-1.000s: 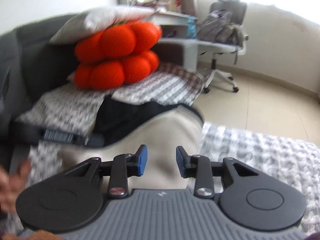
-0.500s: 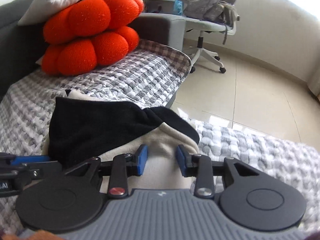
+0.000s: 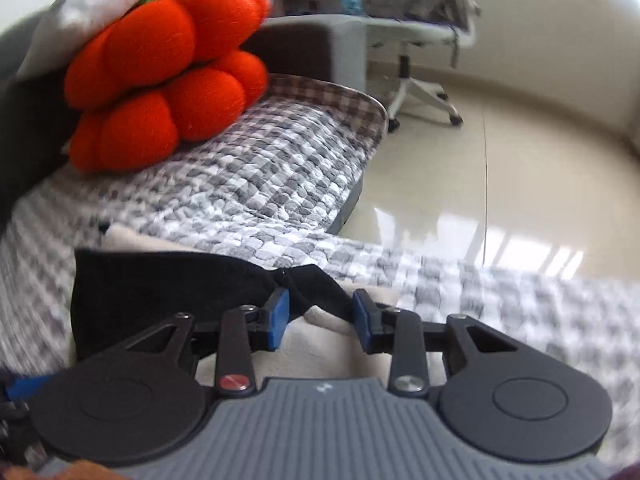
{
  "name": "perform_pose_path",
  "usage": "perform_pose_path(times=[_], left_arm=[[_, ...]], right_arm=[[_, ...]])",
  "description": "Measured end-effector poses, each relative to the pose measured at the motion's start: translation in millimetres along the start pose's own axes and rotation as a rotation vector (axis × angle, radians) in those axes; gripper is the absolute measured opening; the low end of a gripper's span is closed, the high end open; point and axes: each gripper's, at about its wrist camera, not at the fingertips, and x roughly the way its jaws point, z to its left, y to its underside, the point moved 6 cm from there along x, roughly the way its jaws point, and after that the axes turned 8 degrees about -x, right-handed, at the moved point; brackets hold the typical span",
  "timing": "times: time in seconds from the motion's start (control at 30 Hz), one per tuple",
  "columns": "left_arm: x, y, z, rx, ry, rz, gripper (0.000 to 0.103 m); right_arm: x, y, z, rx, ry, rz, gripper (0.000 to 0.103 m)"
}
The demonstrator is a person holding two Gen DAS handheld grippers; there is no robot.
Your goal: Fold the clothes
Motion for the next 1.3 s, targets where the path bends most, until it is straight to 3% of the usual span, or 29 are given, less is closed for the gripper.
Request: perform_pose_path(times=[0.1,0.27,0.33,0.43,0.57,0.67,0.73,0.9,0.97,1.07,1.17,1.3], left_arm=[[0.1,-0.5,0.7,-0.006,0.002,0.002,0.027],[0.1,-0.4,1.3,-0.007,0.004,0.000,0.026],[0.4,-0.8,3.3,-0.017,0.004,0.000,0.024],[0.9,-1.7,5.2,-0.030,0.006,0.002,0.022],[0.6,-1.5,4.2,-0.025,0.004,0.002,0.022],[0.4,-1.6,4.4,-0.027,0.005,0.002,0.022],[0.6,-1.6,4.5,-0.027,0.005,0.001,0.022],[0.6,0.1,3.2,-0.014,-0.006,-0.009,0.022],[0.3,0.7,2.7,-0.006,-0.011,-0.013,0.022],[0.7,-0.8,4.9,-0.021,-0.003,-0.009,0.022],[0.5,-0.3,4.2,-0.016,-0.003,-0.013,0.021],[-0.1,0.2,4.7,-0.014,0.001,-0.018,0.021]], right_arm=[[-17.4,-1.0,-8.2,0.065,0.003,-0.096,0.042],[-2.6,19.5,4.2,-0.078,0.057,-0.062,0.049],[-10.5,14.0,-3.7,-0.018,0.035,-0.044,0.050],[-38.0,9.9,-8.4,0.017,0.037,-0.101,0.050],[-75.5,22.8,8.1,-0.039,-0.018,-0.139,0.050],[-86.3,37.9,18.2,-0.057,-0.064,-0.115,0.050],[-79.6,53.3,25.5,-0.038,-0.119,-0.047,0.050],[-79.1,77.1,55.9,-0.259,-0.019,-0.019,0.048],[-95.5,69.2,57.4,-0.227,-0.050,-0.034,0.039],[-115.2,67.4,56.9,-0.215,-0.082,-0.075,0.038],[-94.3,85.3,50.4,-0.186,-0.071,-0.005,0.039],[-87.7,87.8,51.4,-0.184,-0.061,0.007,0.040]])
